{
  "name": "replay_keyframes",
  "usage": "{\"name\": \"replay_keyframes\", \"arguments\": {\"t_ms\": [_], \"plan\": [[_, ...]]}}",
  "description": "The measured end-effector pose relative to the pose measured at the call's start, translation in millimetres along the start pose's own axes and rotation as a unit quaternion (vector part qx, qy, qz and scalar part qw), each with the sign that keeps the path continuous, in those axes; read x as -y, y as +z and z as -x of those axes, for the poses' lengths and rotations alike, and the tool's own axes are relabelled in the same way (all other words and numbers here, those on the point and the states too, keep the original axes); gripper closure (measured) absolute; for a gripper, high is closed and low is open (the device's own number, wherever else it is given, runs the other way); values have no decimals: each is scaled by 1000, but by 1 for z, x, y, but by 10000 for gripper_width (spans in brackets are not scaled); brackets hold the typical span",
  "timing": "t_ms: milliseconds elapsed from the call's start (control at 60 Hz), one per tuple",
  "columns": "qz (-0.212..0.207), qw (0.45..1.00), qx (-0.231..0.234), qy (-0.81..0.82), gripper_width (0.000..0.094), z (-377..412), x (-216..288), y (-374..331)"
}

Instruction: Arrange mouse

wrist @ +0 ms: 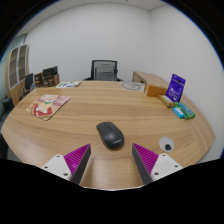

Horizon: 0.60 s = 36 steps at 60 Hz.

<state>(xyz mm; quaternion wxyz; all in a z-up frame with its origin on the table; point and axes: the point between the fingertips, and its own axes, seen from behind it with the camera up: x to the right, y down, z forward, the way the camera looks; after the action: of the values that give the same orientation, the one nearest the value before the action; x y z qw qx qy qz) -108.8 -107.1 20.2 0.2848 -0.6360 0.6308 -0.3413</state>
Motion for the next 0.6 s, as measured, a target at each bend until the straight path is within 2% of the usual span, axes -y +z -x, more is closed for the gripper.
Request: {"name": "replay_keyframes", "arguments": {"t_ms": [267, 367, 600], "plan": [[9, 1000, 3, -7, 67, -10, 12, 70], [6, 1000, 16, 2, 69, -9, 23, 87], [9, 1000, 11, 10, 69, -24, 40, 113]]}}
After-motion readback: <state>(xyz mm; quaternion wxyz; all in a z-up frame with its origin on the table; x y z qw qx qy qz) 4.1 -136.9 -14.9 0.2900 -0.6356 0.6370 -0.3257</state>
